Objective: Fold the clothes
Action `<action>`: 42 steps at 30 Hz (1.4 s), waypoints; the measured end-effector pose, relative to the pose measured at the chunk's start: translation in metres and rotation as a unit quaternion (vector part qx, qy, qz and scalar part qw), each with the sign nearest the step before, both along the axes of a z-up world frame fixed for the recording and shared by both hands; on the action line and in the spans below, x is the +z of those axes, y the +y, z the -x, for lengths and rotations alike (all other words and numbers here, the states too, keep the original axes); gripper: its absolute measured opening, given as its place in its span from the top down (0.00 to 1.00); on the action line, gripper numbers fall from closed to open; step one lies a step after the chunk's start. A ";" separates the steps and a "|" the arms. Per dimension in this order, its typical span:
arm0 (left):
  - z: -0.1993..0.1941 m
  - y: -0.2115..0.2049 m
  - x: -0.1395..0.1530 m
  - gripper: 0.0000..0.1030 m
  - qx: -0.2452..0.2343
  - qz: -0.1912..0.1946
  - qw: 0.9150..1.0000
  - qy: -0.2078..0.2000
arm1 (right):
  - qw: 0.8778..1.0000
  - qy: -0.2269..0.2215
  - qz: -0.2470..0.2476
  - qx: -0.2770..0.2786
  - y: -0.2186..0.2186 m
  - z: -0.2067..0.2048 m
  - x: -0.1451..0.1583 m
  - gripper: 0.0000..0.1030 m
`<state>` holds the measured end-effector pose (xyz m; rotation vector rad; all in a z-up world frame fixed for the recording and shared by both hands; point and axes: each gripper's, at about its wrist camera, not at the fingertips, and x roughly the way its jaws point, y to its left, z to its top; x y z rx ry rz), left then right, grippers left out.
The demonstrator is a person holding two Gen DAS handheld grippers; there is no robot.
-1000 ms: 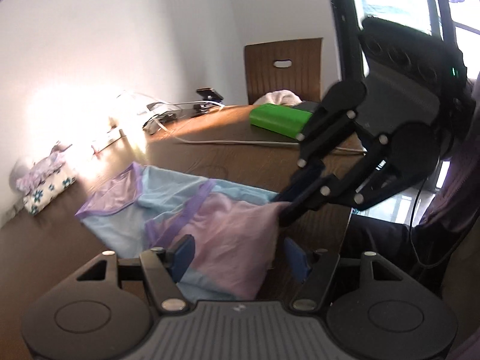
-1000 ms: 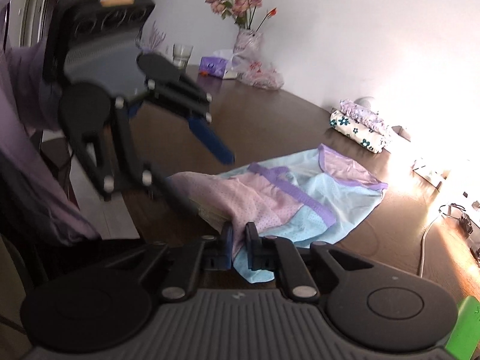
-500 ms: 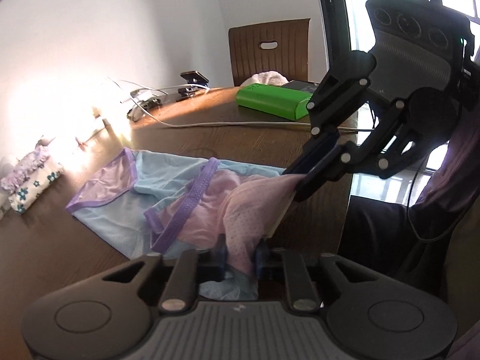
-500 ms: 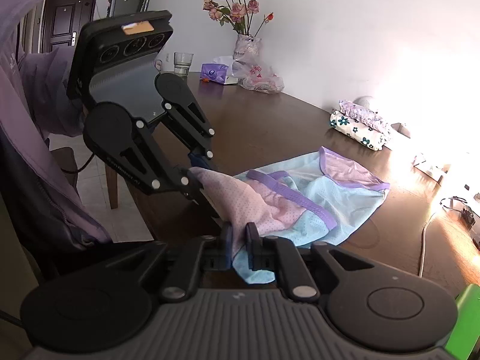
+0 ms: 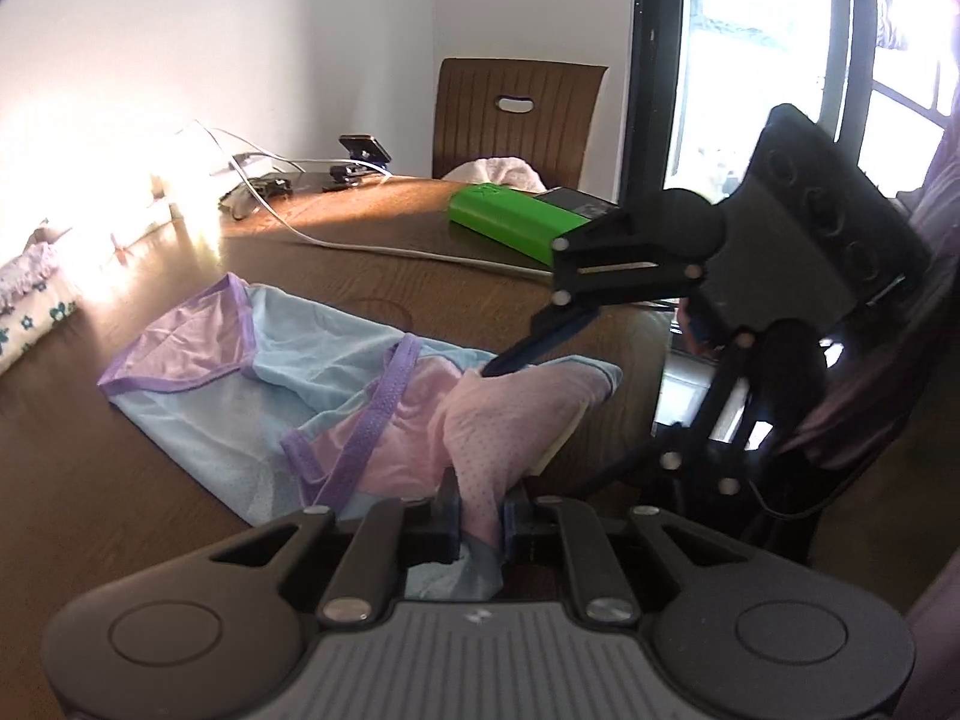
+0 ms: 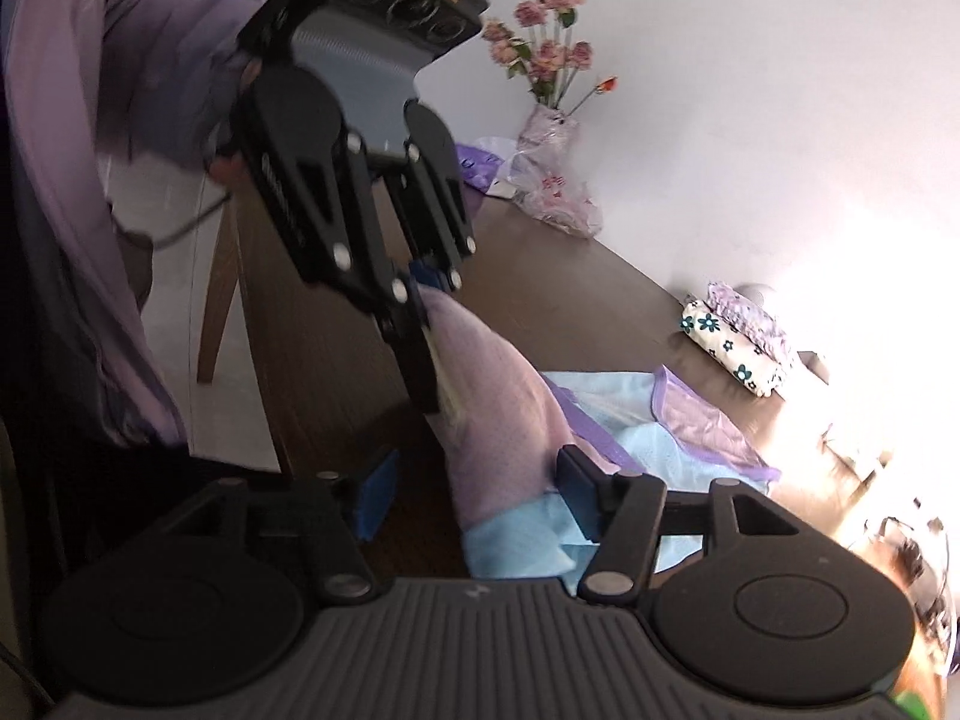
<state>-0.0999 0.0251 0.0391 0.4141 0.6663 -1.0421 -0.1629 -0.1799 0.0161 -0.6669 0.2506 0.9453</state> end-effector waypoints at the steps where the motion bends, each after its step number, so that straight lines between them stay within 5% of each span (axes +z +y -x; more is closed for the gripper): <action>1: 0.000 0.001 0.000 0.90 -0.004 -0.002 1.000 0.002 | 1.000 -0.009 0.009 0.002 0.001 0.001 -0.002 0.43; 7: 0.005 -0.003 0.000 0.90 -0.046 -0.026 0.999 0.008 | 0.998 -0.036 0.046 0.031 0.006 0.003 -0.004 0.44; 9: 0.006 -0.005 0.001 0.90 -0.052 -0.034 0.998 0.006 | 0.997 -0.023 0.058 0.046 0.009 0.001 -0.005 0.63; 10: 0.006 -0.005 0.002 0.90 -0.052 -0.036 0.998 0.002 | 0.997 0.003 0.059 0.050 0.010 -0.002 -0.003 0.85; 13: 0.006 -0.003 0.004 0.80 -0.038 -0.034 0.999 -0.019 | 0.996 0.058 0.042 0.050 0.007 -0.010 0.003 0.88; 14: 0.010 -0.002 0.005 0.66 -0.035 -0.036 0.998 -0.035 | 0.995 0.076 0.032 0.048 0.005 -0.014 0.005 0.88; 18: 0.033 -0.003 0.005 0.48 -0.028 -0.046 0.992 -0.116 | 0.988 0.152 -0.025 0.028 -0.009 -0.035 0.014 0.88; 22: 0.060 -0.019 -0.014 0.42 -0.016 -0.084 0.967 -0.239 | 0.978 0.195 -0.065 0.018 -0.023 -0.052 0.020 0.88; 25: 0.061 -0.026 -0.026 0.41 -0.029 -0.093 0.962 -0.255 | 0.973 0.213 -0.083 0.018 -0.030 -0.054 0.022 0.88; 29: 0.044 -0.021 -0.025 0.42 -0.036 -0.072 0.971 -0.225 | 0.972 0.219 -0.071 0.040 -0.035 -0.048 0.024 0.88; 33: 0.014 -0.008 -0.012 0.72 -0.034 -0.003 0.994 -0.107 | 0.961 0.259 -0.063 0.072 -0.038 -0.051 0.030 0.88; 35: 0.004 -0.004 -0.010 0.91 -0.043 0.021 0.998 -0.049 | 0.955 0.277 -0.072 0.076 -0.042 -0.054 0.032 0.87; 37: 0.000 -0.002 -0.009 0.93 -0.057 0.028 0.998 -0.027 | 0.951 0.289 -0.080 0.075 -0.046 -0.057 0.035 0.86; 39: -0.005 0.003 -0.009 0.94 -0.055 0.044 0.997 -0.006 | 0.957 0.271 -0.075 0.071 -0.046 -0.051 0.036 0.77; 41: -0.015 0.010 -0.009 0.95 -0.038 0.073 0.996 0.035 | 0.964 0.246 -0.075 0.064 -0.048 -0.045 0.036 0.40; 42: -0.021 0.013 -0.009 0.95 -0.029 0.089 0.994 0.056 | 0.968 0.231 -0.076 0.060 -0.049 -0.041 0.035 0.34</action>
